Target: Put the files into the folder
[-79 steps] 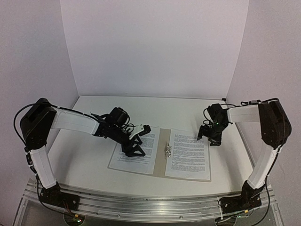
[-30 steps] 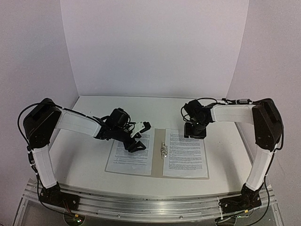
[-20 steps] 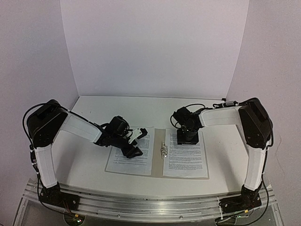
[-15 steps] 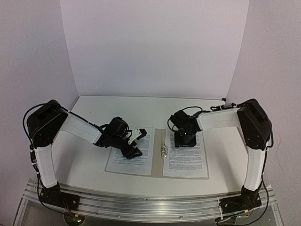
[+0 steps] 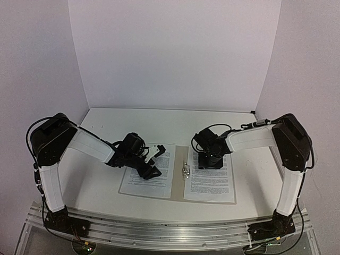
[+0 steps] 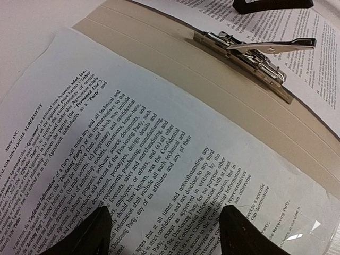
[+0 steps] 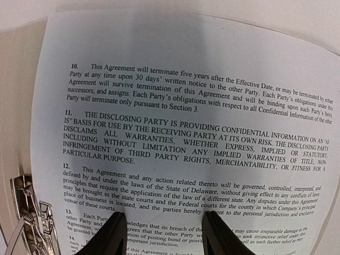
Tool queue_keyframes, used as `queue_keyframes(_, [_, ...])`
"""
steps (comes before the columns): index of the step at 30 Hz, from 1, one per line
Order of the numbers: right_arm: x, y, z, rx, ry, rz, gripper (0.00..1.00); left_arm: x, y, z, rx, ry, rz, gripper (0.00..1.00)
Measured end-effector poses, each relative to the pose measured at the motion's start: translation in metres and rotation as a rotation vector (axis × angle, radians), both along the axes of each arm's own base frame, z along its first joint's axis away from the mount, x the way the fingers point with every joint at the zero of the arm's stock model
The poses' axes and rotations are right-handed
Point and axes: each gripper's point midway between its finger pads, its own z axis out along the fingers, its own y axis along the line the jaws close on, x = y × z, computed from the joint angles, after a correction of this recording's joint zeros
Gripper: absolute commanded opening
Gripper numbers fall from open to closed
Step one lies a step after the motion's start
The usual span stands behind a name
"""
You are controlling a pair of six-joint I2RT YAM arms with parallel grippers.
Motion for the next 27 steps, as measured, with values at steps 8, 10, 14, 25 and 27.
queue_keyframes(8, [-0.011, -0.003, 0.000, 0.008, 0.027, 0.016, 0.53, 0.000, -0.001, 0.000, -0.003, -0.002, -0.001, 0.70])
queue_keyframes(10, [-0.012, -0.002, 0.000, 0.009, 0.029, 0.032, 0.54, -0.001, 0.000, 0.000, -0.003, -0.002, -0.001, 0.70])
queue_keyframes(14, [-0.013, -0.001, 0.000, 0.004, 0.034, 0.068, 0.54, -0.001, -0.001, 0.000, -0.007, -0.002, -0.006, 0.70])
queue_keyframes(25, [-0.004, 0.007, 0.000, -0.015, 0.039, 0.122, 0.56, -0.004, -0.001, 0.000, -0.027, 0.040, 0.021, 0.69])
queue_keyframes(27, [-0.003, 0.008, 0.001, -0.009, 0.041, 0.129, 0.57, -0.006, 0.000, 0.001, -0.030, 0.046, 0.025, 0.70])
